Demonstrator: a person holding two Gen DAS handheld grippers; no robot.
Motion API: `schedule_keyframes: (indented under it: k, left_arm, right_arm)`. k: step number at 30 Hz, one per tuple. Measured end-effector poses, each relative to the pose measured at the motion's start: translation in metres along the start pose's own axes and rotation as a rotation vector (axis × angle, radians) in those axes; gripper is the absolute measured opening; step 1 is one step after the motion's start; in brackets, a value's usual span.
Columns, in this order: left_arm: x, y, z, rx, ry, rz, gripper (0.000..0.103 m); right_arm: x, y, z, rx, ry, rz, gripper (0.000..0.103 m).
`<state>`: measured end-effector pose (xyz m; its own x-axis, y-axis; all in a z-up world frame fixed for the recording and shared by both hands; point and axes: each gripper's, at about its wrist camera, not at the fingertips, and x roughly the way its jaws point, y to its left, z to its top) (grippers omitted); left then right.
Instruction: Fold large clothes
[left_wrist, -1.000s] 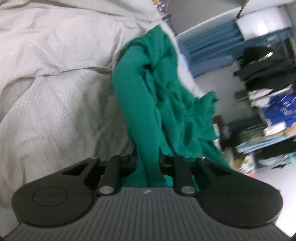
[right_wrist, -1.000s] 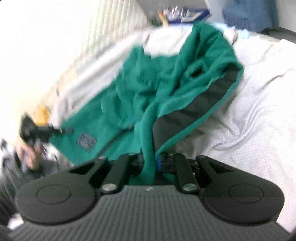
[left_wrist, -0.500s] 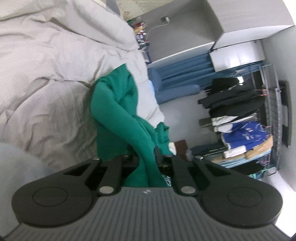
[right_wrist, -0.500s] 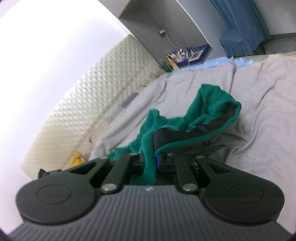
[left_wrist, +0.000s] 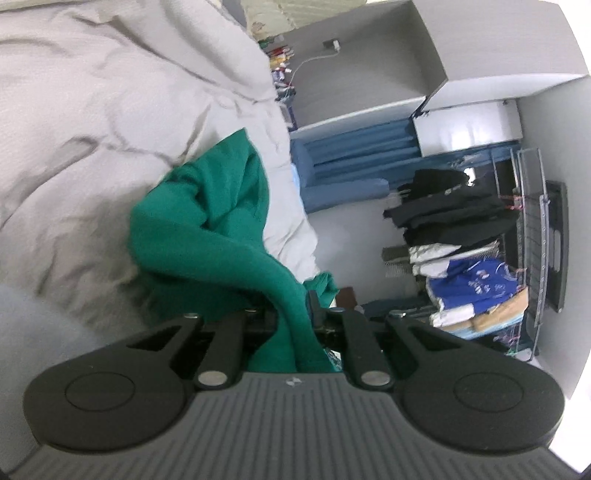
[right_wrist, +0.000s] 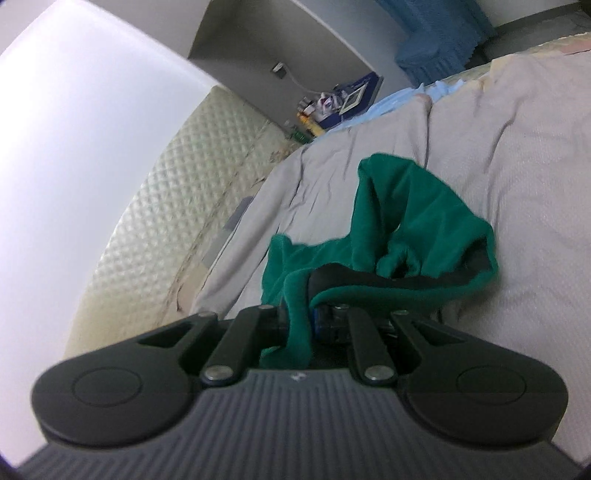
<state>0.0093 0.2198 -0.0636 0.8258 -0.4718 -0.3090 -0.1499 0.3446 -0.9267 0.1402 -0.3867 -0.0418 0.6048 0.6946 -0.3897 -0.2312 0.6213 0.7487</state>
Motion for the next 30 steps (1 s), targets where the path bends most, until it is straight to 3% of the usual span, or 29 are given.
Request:
schedule_keyframes:
  k: [9,13,20,23,30]
  left_arm:
    - [0.088,-0.016,0.07,0.014,-0.125,-0.054,0.014]
    - [0.144,-0.011,0.098,0.036,-0.167,-0.009,0.014]
    - [0.235,0.028,0.138,0.073,-0.155,0.065,0.014]
    - [0.266,0.048,0.148,0.106,-0.145,0.099,0.014]
    - [0.317,0.099,0.162,0.06,-0.1,0.171,0.014]
  right_arm:
    - [0.076,-0.012,0.064,0.076,-0.095,-0.041,0.013]
    - [0.118,-0.034,0.086,0.124,-0.099,-0.097,0.013]
    - [0.184,-0.091,0.108,0.191,-0.055,-0.192,0.013]
    - [0.206,-0.114,0.113,0.214,-0.05,-0.202,0.013]
    - [0.237,-0.145,0.114,0.227,-0.056,-0.209,0.013]
